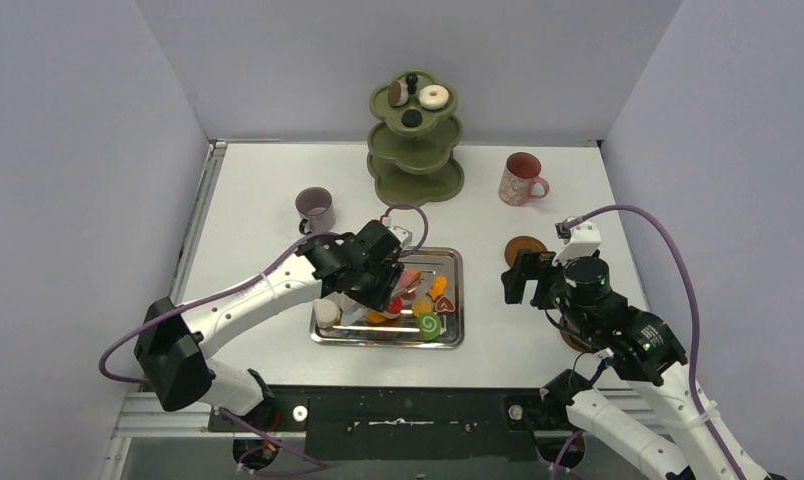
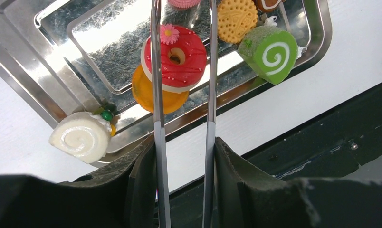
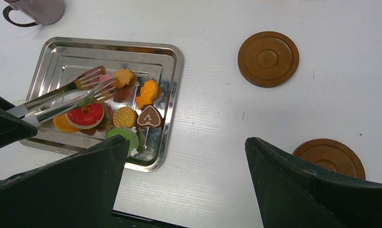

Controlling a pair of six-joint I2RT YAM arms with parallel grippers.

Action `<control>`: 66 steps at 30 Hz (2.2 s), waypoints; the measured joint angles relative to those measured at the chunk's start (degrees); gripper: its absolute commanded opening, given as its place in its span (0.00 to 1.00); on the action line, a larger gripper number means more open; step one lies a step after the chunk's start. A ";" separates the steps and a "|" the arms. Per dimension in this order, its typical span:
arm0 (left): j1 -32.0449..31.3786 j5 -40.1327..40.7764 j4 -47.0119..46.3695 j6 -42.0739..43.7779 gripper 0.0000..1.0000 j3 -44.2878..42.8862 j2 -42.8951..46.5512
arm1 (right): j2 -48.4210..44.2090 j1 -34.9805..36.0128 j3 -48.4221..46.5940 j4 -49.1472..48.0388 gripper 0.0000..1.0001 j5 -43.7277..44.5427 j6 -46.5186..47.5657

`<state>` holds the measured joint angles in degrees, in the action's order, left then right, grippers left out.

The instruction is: Serve the afternoon tea

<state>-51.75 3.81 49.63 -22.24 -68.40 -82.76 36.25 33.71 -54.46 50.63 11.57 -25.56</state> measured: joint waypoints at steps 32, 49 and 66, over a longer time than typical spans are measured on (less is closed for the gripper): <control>13.33 8.55 -0.52 4.79 0.31 -18.45 3.58 | -1.62 0.00 0.00 0.00 1.00 -0.09 0.02; 20.79 9.20 -12.83 10.51 0.31 -37.48 -9.70 | -1.55 0.00 -0.52 0.83 1.00 -0.48 0.35; 23.98 7.23 -14.75 11.63 0.32 -45.62 -20.70 | -0.11 0.00 -2.45 2.10 1.00 -3.06 0.70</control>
<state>-27.77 11.05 34.87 -10.61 -114.02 -103.46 36.14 33.71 -56.90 52.73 8.51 -24.86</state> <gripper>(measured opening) 0.384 0.999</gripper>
